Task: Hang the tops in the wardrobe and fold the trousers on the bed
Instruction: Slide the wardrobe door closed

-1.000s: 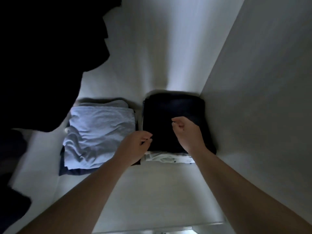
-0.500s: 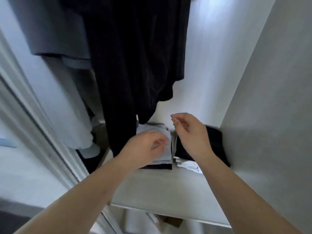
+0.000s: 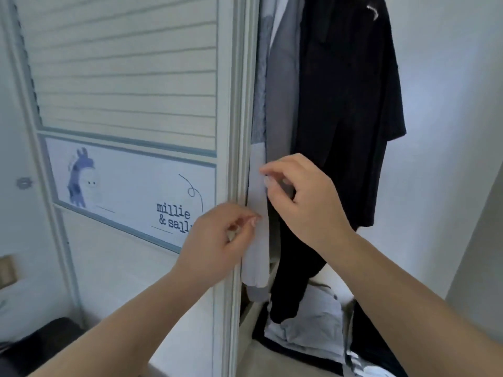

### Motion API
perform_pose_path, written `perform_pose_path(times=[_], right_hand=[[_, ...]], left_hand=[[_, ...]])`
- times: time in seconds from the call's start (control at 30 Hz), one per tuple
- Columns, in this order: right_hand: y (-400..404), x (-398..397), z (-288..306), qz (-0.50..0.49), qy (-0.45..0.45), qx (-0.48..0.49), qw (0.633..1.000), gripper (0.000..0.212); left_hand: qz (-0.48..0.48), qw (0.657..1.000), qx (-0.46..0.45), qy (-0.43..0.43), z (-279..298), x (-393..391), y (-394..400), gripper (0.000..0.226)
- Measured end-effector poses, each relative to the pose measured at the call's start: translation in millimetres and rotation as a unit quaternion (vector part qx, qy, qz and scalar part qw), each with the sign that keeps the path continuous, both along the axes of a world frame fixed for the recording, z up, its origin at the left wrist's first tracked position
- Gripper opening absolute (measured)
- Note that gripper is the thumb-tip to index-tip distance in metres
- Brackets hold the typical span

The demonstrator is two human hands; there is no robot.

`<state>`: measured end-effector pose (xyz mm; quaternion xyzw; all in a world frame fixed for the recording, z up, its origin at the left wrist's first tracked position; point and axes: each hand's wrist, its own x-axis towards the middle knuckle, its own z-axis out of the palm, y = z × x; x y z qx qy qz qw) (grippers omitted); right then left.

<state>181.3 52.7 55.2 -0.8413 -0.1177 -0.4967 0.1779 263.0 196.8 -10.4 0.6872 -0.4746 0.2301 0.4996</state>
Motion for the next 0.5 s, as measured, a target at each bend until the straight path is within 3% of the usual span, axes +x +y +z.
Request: perform_pose_path(times=[0.13, 0.27, 0.37, 0.5], right_hand=[[29.0, 33.3, 36.8, -0.025, -0.064, -0.213, 0.975, 0.028], [36.9, 61.6, 53.1, -0.123, -0.039, -0.366, 0.921, 0.040], [33.8, 72.3, 65.3, -0.173, -0.011, -0.401, 0.899, 0.042], [25.1, 79.1, 73.2, -0.215, -0.001, -0.433, 0.875, 0.037]], left_hand=[[0.103, 0.987, -0.064, -0.104, 26.2, 22.3, 23.1, 0.026], [0.201, 0.973, -0.005, -0.110, 29.1, 48.4, 24.9, 0.055], [0.229, 0.967, 0.051, -0.096, 24.8, 63.2, 23.3, 0.073], [0.247, 0.960, 0.101, -0.085, 18.6, 73.8, 20.4, 0.074]])
